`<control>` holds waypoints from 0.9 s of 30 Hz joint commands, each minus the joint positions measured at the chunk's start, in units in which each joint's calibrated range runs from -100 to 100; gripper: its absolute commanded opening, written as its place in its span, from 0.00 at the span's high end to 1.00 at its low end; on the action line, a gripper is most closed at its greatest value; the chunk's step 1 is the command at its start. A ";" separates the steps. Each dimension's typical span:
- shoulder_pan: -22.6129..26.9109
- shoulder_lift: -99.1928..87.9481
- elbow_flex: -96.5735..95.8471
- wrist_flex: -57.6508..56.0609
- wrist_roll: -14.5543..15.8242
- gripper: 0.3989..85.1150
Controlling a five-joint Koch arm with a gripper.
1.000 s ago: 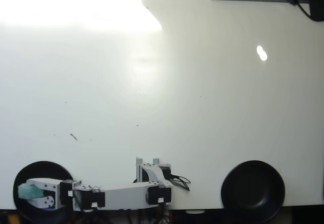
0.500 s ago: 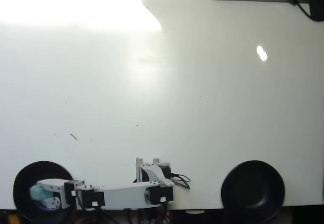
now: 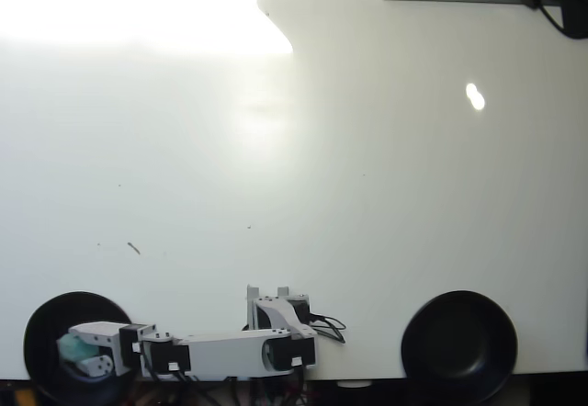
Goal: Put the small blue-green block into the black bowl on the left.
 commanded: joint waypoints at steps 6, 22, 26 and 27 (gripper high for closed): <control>0.54 -4.09 2.10 1.75 -0.20 0.50; -4.64 -7.19 3.30 0.86 11.14 0.50; -7.77 -9.87 1.63 0.53 14.11 0.50; -8.64 -10.51 1.36 0.45 15.48 0.50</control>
